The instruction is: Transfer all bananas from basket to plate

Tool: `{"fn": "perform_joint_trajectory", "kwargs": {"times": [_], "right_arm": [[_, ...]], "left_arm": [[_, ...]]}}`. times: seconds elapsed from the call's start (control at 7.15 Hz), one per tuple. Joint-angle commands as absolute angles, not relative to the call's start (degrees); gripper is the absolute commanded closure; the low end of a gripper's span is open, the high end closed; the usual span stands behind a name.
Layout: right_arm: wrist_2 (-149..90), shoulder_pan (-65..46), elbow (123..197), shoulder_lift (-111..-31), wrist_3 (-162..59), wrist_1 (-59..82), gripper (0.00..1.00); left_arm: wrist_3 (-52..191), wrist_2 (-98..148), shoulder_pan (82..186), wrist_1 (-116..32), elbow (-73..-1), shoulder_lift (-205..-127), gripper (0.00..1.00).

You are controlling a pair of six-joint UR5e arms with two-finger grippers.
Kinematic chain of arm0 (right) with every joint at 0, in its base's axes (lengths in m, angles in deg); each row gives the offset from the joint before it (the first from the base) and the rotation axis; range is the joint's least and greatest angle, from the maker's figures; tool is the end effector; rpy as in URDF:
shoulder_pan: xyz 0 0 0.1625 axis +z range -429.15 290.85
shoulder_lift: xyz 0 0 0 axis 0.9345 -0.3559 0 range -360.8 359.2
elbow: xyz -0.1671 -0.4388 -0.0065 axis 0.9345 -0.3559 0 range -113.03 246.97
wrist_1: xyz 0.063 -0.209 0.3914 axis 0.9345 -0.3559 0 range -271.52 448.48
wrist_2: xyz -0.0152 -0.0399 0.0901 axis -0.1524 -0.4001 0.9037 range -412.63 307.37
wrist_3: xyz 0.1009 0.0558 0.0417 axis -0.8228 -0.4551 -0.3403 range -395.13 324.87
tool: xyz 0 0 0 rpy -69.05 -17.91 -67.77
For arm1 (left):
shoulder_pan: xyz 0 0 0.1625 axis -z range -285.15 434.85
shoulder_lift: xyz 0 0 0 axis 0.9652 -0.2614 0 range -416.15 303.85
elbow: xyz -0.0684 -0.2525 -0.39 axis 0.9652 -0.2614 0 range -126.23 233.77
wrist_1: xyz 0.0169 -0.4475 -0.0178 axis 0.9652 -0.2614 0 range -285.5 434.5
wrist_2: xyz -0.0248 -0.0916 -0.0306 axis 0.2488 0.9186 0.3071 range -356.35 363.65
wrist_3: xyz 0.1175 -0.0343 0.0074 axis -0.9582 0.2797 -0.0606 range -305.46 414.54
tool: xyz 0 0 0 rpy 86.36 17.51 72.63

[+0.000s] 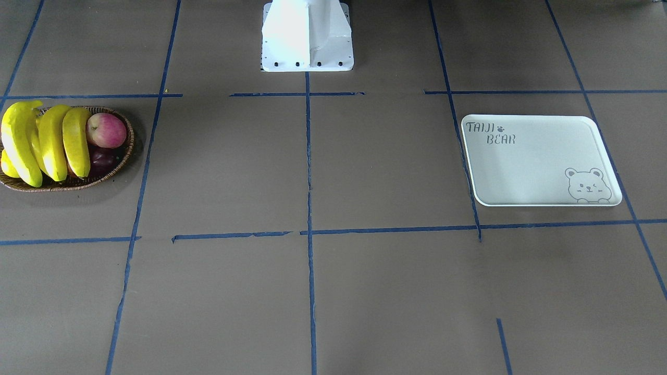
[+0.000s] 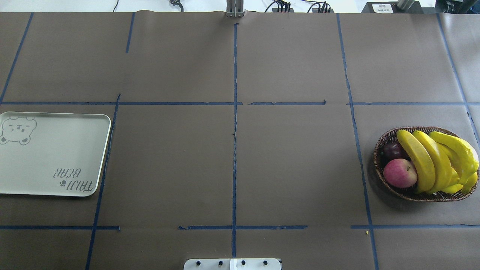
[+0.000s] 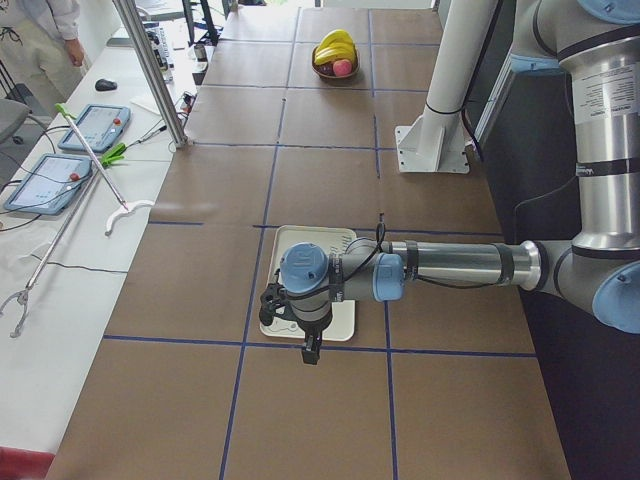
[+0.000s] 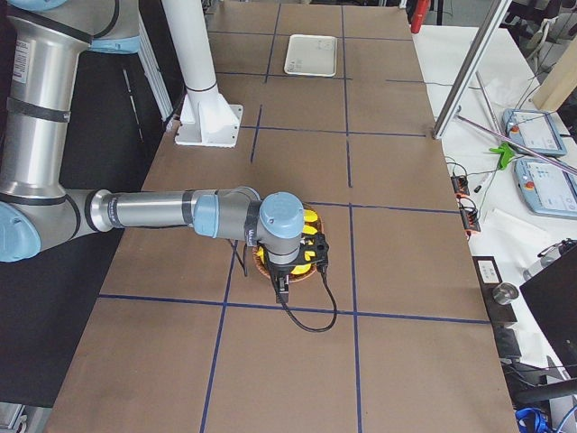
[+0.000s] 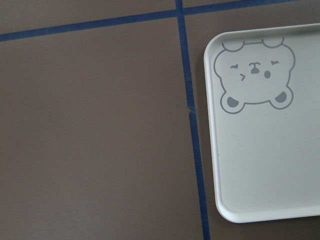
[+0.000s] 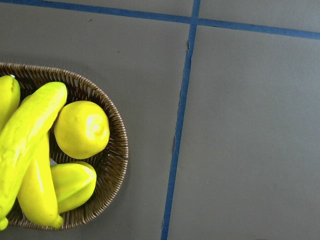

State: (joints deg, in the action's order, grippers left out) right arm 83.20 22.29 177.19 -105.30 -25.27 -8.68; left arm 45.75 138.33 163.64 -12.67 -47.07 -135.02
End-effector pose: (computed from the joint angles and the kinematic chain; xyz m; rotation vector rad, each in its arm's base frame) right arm 0.0555 -0.4044 0.6624 0.0551 -0.7988 -0.1290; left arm -0.0379 -0.4330 0.7179 -0.0001 0.7821 0.1442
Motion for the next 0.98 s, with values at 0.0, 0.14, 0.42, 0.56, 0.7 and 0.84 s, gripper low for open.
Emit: {"fn": "perform_joint_trajectory", "kwargs": {"times": [0.0,0.14,0.42,0.56,0.7,0.84], "right_arm": [[83.6,21.9,182.1,-105.6,-32.3,-4.3,0.0],[84.6,20.2,183.5,-105.7,-32.5,-4.1,0.0],[84.7,15.3,184.8,-105.8,-40.5,-0.1,0.0],[84.3,11.7,184.8,-108.3,-47.9,7.5,0.0],[83.8,7.4,184.7,-109.9,-56.2,14.1,0.0],[81.0,3.9,184.7,-111.3,-61.5,19.2,0.0]], "left_arm": [[45.8,138.6,163.6,-12.7,-47.0,-135.0,0.0],[45.8,138.7,163.6,-12.7,-47.1,-135.1,0.0],[45.8,138.7,163.7,-12.7,-47.0,-135.0,0.0],[45.8,138.7,163.6,-12.6,-47.0,-135.0,0.0],[45.8,138.7,163.6,-12.7,-47.0,-135.0,0.0],[45.8,138.7,163.6,-12.7,-47.0,-135.0,0.0]]}}
